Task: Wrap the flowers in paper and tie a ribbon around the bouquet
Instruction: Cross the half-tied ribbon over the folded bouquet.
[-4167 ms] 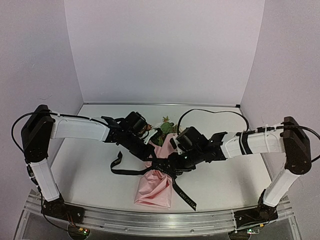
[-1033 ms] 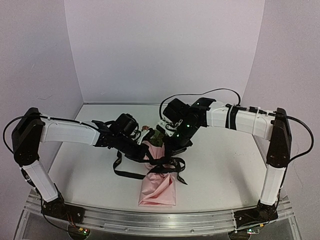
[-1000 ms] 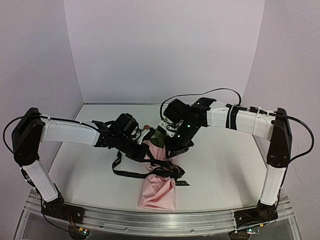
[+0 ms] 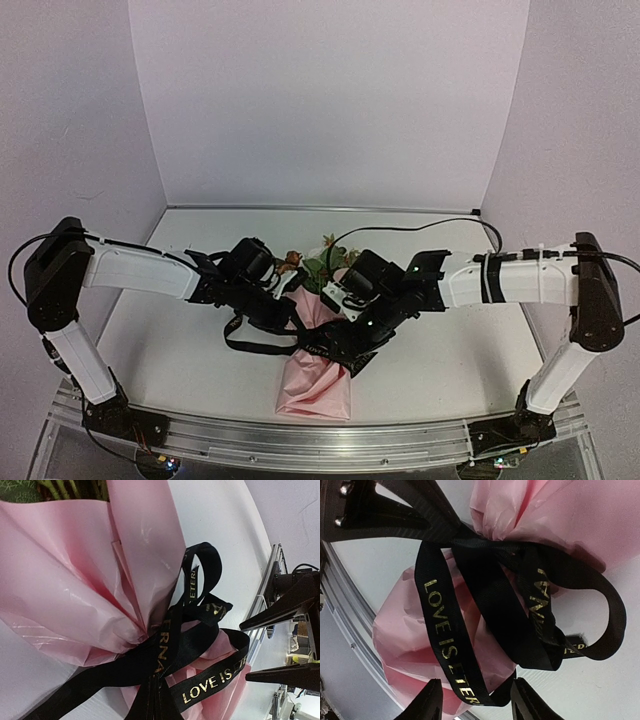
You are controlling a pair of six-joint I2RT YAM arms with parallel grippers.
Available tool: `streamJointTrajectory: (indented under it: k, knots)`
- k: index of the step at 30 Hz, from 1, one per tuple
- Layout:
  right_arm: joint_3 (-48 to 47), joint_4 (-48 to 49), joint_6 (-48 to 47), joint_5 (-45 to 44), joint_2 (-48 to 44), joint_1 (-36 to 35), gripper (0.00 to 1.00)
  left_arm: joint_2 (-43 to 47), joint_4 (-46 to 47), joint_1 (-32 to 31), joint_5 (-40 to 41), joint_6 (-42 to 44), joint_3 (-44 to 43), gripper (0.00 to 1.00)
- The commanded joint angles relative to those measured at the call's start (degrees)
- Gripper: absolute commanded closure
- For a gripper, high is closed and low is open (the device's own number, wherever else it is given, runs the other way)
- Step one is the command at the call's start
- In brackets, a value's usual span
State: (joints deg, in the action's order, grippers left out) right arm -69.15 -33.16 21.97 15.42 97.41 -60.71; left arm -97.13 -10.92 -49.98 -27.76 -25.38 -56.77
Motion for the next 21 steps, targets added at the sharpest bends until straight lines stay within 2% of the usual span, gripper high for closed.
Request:
streamJointTrajectory:
  k: [1, 4, 6, 9, 14, 21]
  knots:
    - [1.2, 2.1, 1.9, -0.6, 0.0, -0.6, 0.54, 3.1, 0.4, -0.2, 1.5, -2.4, 1.5, 1.00]
    - [1.3, 2.2, 2.3, -0.3, 0.5, -0.7, 0.57, 3.6, 0.9, -0.2, 2.0, -3.6, 2.4, 1.00]
    - [1.1, 2.2, 2.5, -0.7, 0.5, -1.1, 0.63, 4.3, 1.3, -0.2, 2.3, -4.5, 3.1, 1.00]
    - [1.2, 1.6, 2.7, -2.8, -0.1, -1.6, 0.80, 5.2, 2.7, -0.3, 2.3, -5.9, 4.4, 0.99]
    - [0.7, -1.8, 2.5, -9.6, -2.5, -2.9, 0.99, 5.9, 4.5, -0.5, 2.3, -7.5, 6.4, 0.98]
    - [-2.3, -6.0, 2.7, -13.1, -2.6, -6.6, 1.00, 9.2, 6.4, -1.7, 3.4, -10.3, 10.7, 1.00]
